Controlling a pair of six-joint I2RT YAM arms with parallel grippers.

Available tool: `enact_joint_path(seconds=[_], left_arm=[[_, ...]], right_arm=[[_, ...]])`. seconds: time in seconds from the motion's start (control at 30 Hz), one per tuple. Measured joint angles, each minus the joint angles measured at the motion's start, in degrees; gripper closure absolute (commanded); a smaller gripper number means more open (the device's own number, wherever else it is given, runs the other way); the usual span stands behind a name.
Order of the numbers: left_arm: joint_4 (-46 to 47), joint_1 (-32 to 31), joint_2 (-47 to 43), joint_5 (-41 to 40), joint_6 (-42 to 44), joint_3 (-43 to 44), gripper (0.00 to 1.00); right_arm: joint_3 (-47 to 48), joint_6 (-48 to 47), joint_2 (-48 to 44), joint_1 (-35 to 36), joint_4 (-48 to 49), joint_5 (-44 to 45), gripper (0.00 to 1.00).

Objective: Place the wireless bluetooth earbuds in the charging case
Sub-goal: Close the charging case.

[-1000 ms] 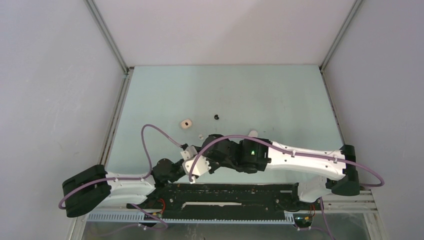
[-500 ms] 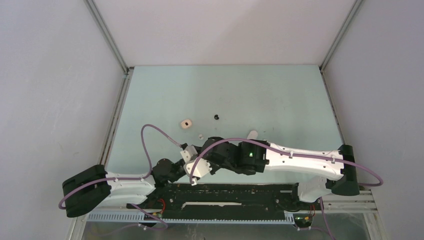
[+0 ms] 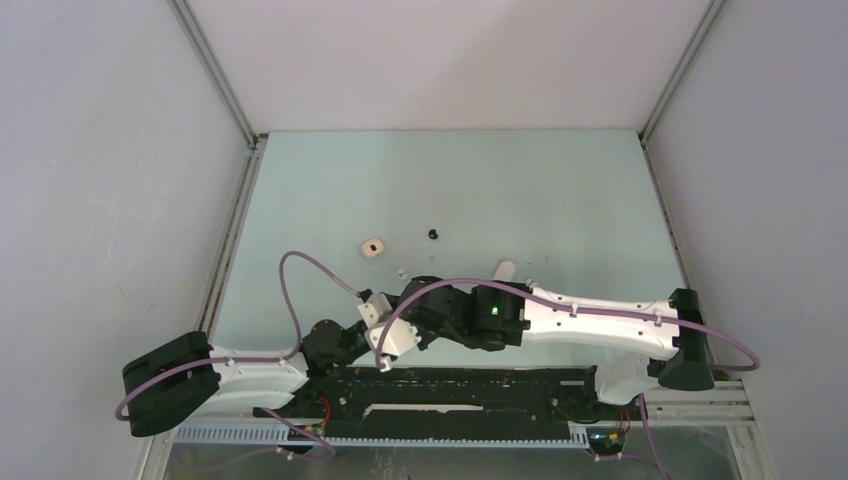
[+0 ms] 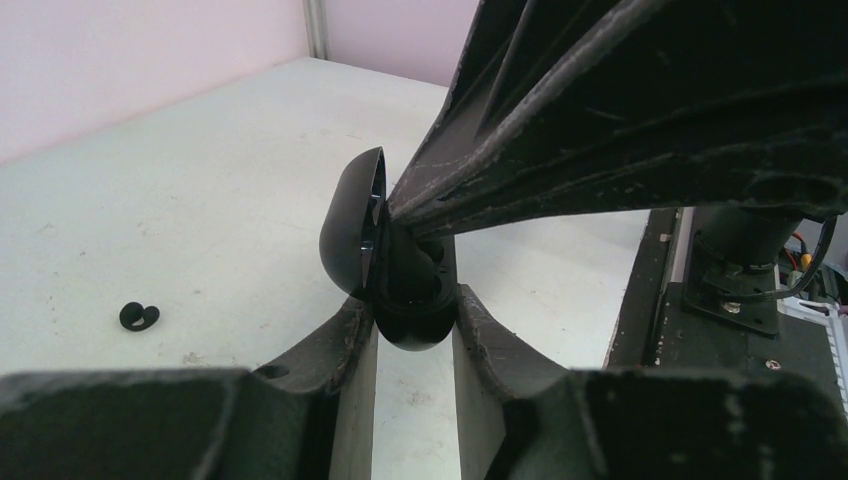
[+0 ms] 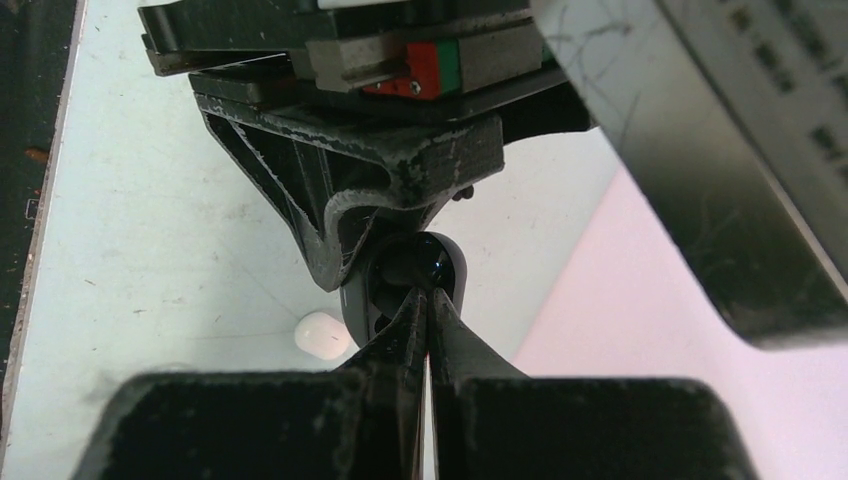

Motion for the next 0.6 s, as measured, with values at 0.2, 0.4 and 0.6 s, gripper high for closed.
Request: enact_joint_path(seconds=[0.2,0.4,0.6], left_arm=[[0.0,0.0,0.0,-0.4,0.0,-0.1,1.0],[0.1,0.0,-0.2,-0.3,0.1,-0.1,1.0],[0.2,0.0,-0.2,0.1,0.2,-0.2,1.0]], right_arm=[[0.0,0.3,0.3,0.0,0.2,-0.2,1.0],[0.0,2.1,0.7,-0.5,0.5,-0.5,1.0],[0.3,3.5,1.0,-1.3,0.4,-2.0,0.85]])
